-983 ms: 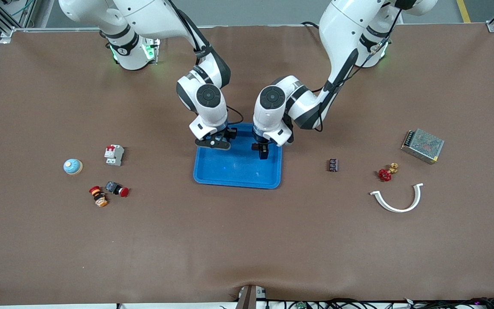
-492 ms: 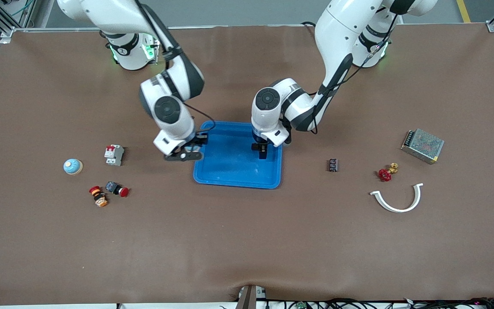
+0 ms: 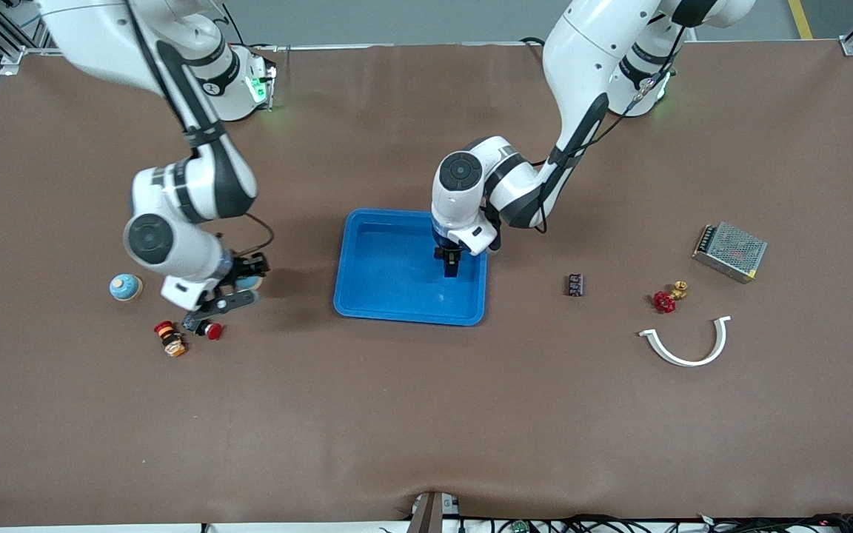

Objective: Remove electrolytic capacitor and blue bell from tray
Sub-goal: 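Carry the bell toward the first bell while the left gripper grasps the second capacitor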

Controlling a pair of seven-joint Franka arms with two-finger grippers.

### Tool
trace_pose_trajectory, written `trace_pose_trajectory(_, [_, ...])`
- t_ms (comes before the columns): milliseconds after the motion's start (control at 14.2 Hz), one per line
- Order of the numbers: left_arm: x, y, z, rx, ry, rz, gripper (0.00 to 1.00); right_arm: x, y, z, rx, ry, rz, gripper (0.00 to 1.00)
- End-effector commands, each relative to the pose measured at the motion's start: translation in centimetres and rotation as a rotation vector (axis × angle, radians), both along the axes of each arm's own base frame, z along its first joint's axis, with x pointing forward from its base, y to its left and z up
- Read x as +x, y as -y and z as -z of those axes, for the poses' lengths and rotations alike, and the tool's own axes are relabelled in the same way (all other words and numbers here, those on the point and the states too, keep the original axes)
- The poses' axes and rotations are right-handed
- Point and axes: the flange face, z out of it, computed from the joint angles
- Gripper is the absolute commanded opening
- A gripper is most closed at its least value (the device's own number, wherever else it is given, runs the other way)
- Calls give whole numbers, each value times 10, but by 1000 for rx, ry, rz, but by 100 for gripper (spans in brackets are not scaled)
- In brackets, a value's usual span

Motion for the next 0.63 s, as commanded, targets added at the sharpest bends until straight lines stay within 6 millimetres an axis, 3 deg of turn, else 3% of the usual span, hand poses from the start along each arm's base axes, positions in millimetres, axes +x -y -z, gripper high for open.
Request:
trace_pose_trajectory(0, [1, 6, 0, 11, 19, 1, 75, -7, 4, 9, 20, 30, -20, 24])
trace_pose_trajectory(70, [2, 6, -1, 13, 21, 6, 39, -12, 3, 17, 21, 53, -22, 24])
trace_pose_trajectory(140, [1, 7, -1, 15, 27, 25, 11, -17, 4, 25, 21, 74, -22, 24])
trace_pose_trajectory(211, [-1, 8, 0, 19, 28, 37, 0, -20, 6, 34, 20, 92, -21, 24])
trace_pose_trajectory(562, [-6, 12, 2, 24, 32, 55, 0, -25, 5, 51, 18, 104, -21, 24])
